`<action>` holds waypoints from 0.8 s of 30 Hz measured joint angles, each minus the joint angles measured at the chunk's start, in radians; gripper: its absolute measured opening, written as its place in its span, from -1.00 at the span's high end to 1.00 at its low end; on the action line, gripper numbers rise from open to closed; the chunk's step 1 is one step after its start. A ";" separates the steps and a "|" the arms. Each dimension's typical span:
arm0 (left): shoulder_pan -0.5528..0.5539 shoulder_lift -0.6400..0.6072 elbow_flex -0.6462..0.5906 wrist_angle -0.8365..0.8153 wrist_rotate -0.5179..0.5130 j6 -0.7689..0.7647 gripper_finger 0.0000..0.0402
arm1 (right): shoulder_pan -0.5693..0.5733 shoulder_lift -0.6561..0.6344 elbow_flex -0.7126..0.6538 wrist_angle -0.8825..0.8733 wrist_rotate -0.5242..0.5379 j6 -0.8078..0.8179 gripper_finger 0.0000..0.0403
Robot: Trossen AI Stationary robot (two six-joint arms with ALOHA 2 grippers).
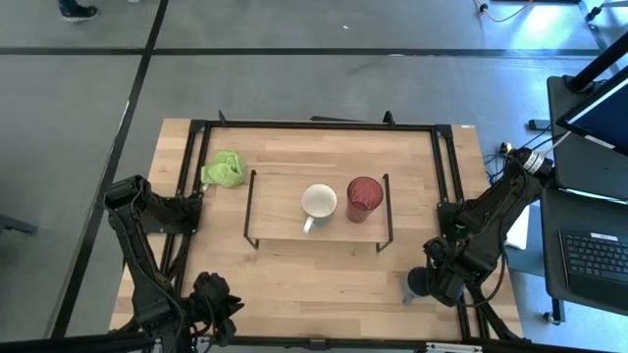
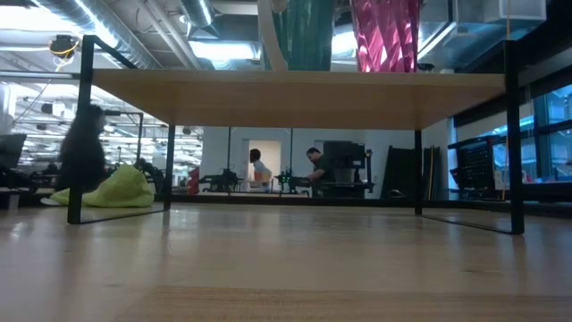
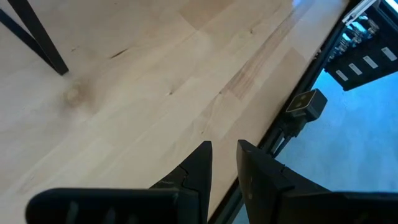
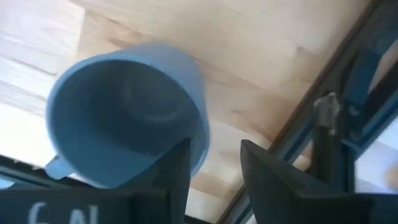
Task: Stack small to large cups/mugs on shelf
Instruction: Put the blue mug on the shelf
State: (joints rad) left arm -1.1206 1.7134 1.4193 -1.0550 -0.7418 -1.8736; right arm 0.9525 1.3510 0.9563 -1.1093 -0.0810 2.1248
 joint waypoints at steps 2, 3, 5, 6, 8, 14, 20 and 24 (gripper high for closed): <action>0.000 0.000 0.000 0.000 0.000 0.000 0.66 | 0.001 0.000 -0.010 0.051 0.001 0.005 0.30; 0.000 0.000 0.000 0.000 0.000 0.000 0.66 | 0.001 0.000 -0.017 0.078 0.001 0.005 0.30; 0.000 0.000 0.000 -0.001 0.000 0.000 0.66 | 0.001 0.003 -0.029 0.106 0.002 0.006 0.30; 0.000 0.000 0.000 -0.002 0.000 0.000 0.66 | 0.001 0.007 -0.031 0.106 0.006 0.006 0.30; -0.002 0.000 0.000 -0.004 0.000 0.000 0.66 | 0.001 0.012 -0.031 0.105 0.008 0.006 0.30; -0.002 0.000 0.000 -0.009 0.000 0.000 0.66 | 0.001 0.013 -0.031 0.093 0.008 0.005 0.37; -0.002 0.000 0.000 -0.017 0.000 0.001 0.66 | -0.010 0.013 -0.031 0.093 0.007 -0.006 0.68; -0.001 0.000 0.000 -0.038 0.000 0.001 0.66 | -0.030 0.013 -0.031 0.097 0.006 -0.019 0.92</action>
State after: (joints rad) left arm -1.1213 1.7134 1.4193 -1.0930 -0.7418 -1.8729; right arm 0.9223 1.3640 0.9249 -1.0123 -0.0749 2.1060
